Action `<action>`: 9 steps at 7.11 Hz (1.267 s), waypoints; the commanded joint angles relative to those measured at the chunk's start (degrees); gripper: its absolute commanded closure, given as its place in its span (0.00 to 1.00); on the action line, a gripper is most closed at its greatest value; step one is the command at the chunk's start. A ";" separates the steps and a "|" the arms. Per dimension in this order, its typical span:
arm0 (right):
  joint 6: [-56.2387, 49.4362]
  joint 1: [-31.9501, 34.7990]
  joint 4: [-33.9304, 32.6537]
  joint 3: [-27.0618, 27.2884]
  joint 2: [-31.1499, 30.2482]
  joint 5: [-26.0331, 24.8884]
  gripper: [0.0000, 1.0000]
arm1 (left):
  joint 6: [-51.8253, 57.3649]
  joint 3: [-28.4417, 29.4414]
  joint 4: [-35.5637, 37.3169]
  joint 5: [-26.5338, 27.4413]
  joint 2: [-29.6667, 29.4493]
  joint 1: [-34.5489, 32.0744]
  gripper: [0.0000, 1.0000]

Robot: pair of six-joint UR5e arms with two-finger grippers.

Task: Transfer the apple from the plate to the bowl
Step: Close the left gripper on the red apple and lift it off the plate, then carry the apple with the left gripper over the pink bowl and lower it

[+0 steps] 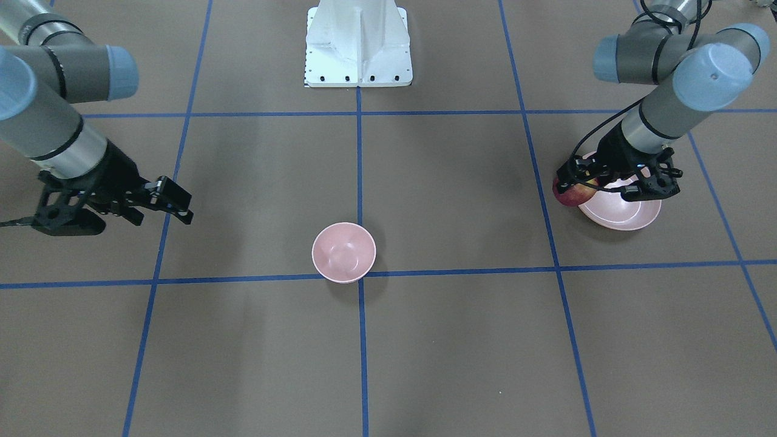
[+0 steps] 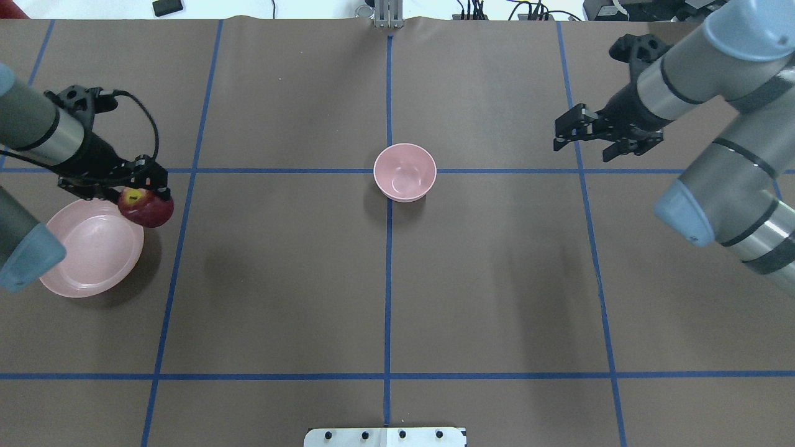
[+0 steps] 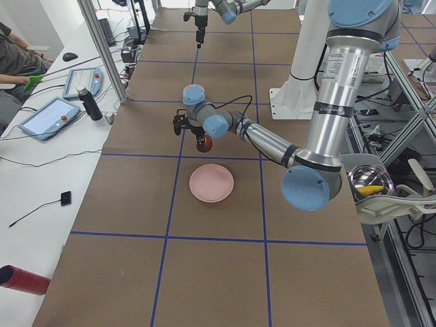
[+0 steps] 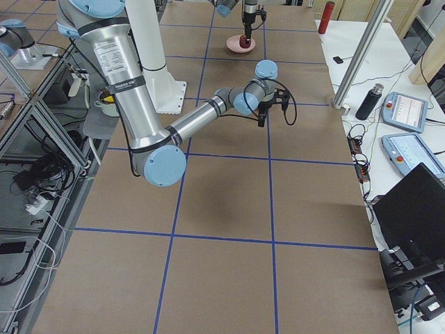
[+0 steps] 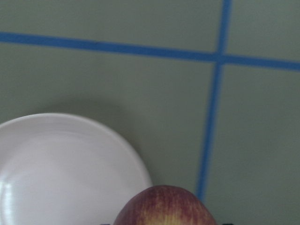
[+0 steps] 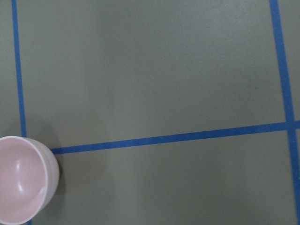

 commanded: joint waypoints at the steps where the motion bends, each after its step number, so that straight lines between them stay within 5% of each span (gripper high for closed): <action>1: -20.43 7.26 0.01 -0.18 -10.29 1.46 0.00 | -12.83 1.75 2.92 7.53 -13.51 8.33 1.00; 3: -32.79 13.24 0.10 -2.82 -14.71 3.20 0.00 | -16.22 7.97 4.93 9.94 -25.55 10.91 1.00; 5: -35.82 14.93 0.10 -2.82 -17.53 4.17 0.00 | -16.93 23.65 5.21 16.53 -38.99 13.91 1.00; 9: -35.83 15.02 0.89 -2.73 -18.16 4.36 0.00 | -17.02 37.95 -0.21 19.52 -45.82 14.79 1.00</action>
